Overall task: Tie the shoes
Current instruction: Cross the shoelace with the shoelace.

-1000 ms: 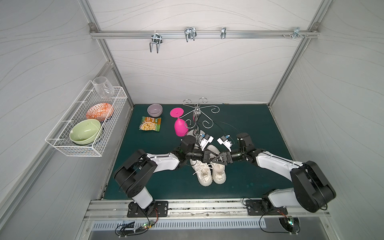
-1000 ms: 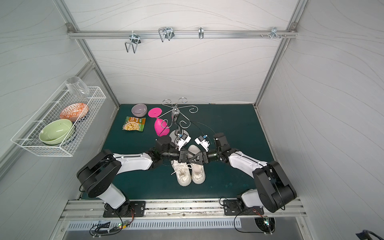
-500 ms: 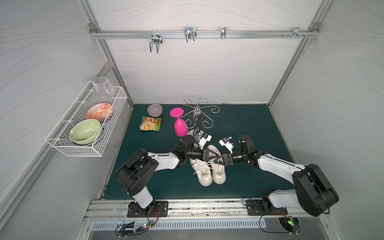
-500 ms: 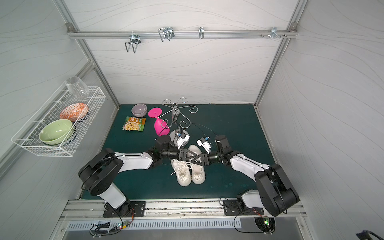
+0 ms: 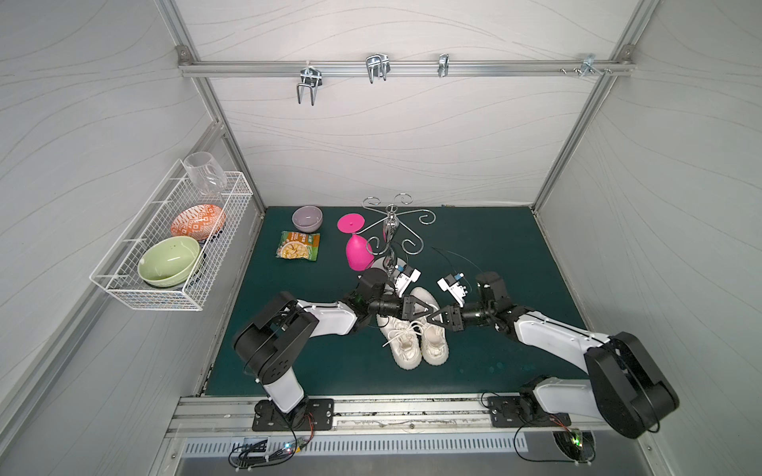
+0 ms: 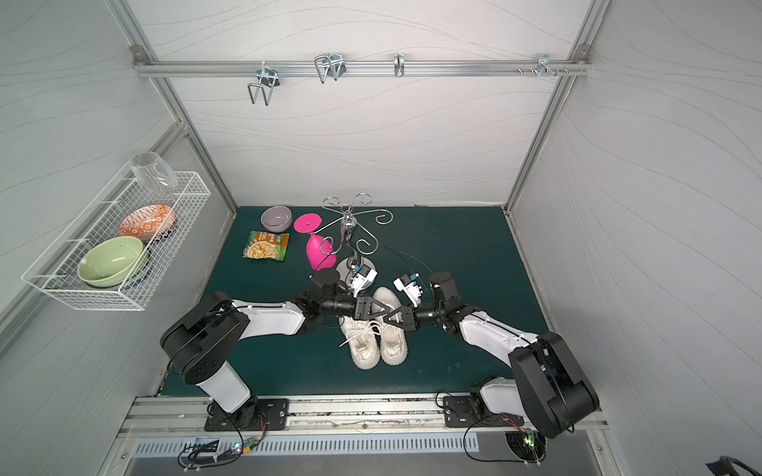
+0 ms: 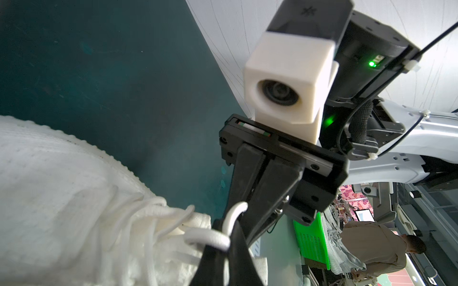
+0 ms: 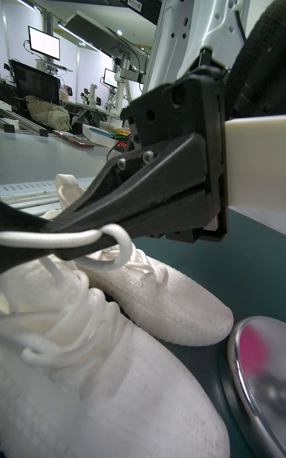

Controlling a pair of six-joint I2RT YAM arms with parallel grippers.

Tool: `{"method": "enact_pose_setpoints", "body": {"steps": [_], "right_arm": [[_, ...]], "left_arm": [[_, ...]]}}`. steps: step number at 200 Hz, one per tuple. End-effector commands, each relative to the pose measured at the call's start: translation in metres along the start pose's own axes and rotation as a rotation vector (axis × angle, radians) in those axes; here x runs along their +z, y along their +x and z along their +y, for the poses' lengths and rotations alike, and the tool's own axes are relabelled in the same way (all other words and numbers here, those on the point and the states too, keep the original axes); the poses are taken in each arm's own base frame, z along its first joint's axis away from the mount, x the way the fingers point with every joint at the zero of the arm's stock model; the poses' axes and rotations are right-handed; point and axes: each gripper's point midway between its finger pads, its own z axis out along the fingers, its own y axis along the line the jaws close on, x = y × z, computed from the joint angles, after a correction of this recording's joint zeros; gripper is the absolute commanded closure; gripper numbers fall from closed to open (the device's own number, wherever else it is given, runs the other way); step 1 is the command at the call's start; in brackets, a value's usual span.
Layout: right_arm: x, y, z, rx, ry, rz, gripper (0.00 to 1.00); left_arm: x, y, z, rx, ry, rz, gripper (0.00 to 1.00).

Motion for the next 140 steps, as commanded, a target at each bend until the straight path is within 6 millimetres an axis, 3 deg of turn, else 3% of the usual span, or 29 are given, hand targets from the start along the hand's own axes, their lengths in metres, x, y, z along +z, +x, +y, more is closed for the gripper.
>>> {"method": "enact_pose_setpoints", "body": {"steps": [1, 44, 120, 140], "right_arm": [[-0.007, -0.005, -0.007, -0.016, 0.058, -0.039, 1.0], [-0.021, -0.008, -0.019, 0.001, 0.124, -0.07, 1.0], [-0.024, -0.006, -0.028, 0.038, 0.156, -0.06, 1.0], [-0.023, -0.006, -0.027, 0.041, 0.146, -0.058, 1.0]], "left_arm": [[-0.007, -0.007, -0.003, 0.043, 0.004, 0.004, 0.93], [-0.013, 0.003, 0.0, 0.062, -0.009, 0.065, 0.96], [-0.018, 0.009, 0.003, 0.132, -0.055, 0.117, 0.88], [-0.022, 0.006, 0.003, 0.161, -0.095, 0.104, 1.0]]}}
